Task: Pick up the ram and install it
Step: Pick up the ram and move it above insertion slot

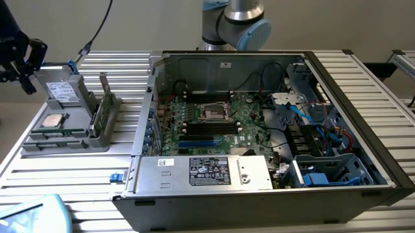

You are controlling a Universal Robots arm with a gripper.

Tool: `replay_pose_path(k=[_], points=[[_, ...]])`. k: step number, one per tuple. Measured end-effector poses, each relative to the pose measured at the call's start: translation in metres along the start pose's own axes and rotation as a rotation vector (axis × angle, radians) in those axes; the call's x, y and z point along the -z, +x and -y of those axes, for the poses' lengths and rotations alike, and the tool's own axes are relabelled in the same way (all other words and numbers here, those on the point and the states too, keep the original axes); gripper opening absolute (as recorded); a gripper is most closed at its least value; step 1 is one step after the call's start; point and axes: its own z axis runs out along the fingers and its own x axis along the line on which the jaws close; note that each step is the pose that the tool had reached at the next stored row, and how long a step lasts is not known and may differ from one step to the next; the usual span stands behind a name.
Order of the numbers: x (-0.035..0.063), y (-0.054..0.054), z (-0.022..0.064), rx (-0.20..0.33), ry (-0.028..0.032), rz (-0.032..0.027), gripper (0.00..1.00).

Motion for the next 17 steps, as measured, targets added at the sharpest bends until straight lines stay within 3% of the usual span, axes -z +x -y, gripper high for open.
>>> replay_pose_path(k=[5,8,12,17], points=[[-0.0007,0.0000,0.0000,0.091,0.0063,-0.0042,0.10],[-0.0015,-0.0001,0.0001,0.145,0.0154,-0.0023,0.10],[-0.0027,-0.0002,0.0002,0.218,0.0318,0.0034,0.10],[-0.0040,-0.0002,0.0002,0.308,0.0401,0.0020,0.10]])
